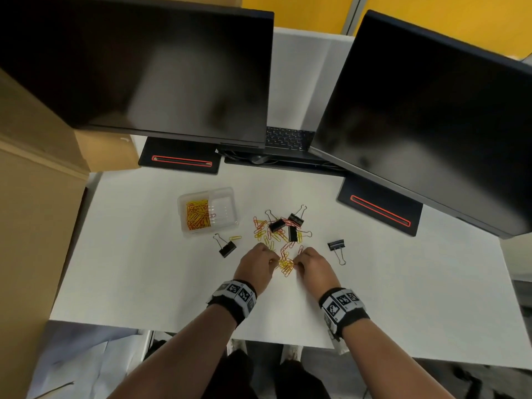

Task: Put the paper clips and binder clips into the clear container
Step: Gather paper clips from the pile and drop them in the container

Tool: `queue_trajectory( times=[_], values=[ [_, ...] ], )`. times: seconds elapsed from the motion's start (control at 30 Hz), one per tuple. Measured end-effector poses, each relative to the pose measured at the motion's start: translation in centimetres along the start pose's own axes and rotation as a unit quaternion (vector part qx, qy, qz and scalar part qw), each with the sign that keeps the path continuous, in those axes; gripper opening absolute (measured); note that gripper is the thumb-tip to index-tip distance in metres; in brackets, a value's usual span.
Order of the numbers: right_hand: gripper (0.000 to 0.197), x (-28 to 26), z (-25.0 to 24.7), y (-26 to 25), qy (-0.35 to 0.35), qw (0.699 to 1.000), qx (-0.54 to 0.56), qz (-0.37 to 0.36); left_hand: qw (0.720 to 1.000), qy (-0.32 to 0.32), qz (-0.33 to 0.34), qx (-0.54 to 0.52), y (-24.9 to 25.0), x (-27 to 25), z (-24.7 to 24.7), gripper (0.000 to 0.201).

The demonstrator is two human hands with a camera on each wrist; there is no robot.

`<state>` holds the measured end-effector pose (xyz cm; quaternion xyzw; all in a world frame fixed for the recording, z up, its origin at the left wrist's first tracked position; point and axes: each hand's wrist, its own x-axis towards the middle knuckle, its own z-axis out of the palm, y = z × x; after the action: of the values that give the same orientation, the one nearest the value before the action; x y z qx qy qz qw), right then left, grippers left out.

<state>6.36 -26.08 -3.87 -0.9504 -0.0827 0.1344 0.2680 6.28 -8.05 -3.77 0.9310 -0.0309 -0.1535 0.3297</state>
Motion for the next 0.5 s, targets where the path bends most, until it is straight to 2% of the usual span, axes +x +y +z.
queue_trajectory(
  times=[0.37, 0.43, 0.5],
  values=[
    [0.010, -0.4, -0.5, 0.3, 0.047, 0.994, 0.092, 0.047, 0.984, 0.029, -0.086, -0.156, -1.0, -0.1, -0.3, 0.008],
    [0.022, -0.3, -0.7, -0.1, 0.038, 0.993, 0.107, 0.042, 0.978, 0.034, -0.100, -0.178, -1.1, -0.1, -0.4, 0.008],
    [0.035, 0.0, -0.6, -0.5, -0.009, 0.997, 0.077, 0.012, 0.976, 0.035, -0.107, -0.189, -1.2, -0.2, -0.4, 0.009]
  ],
)
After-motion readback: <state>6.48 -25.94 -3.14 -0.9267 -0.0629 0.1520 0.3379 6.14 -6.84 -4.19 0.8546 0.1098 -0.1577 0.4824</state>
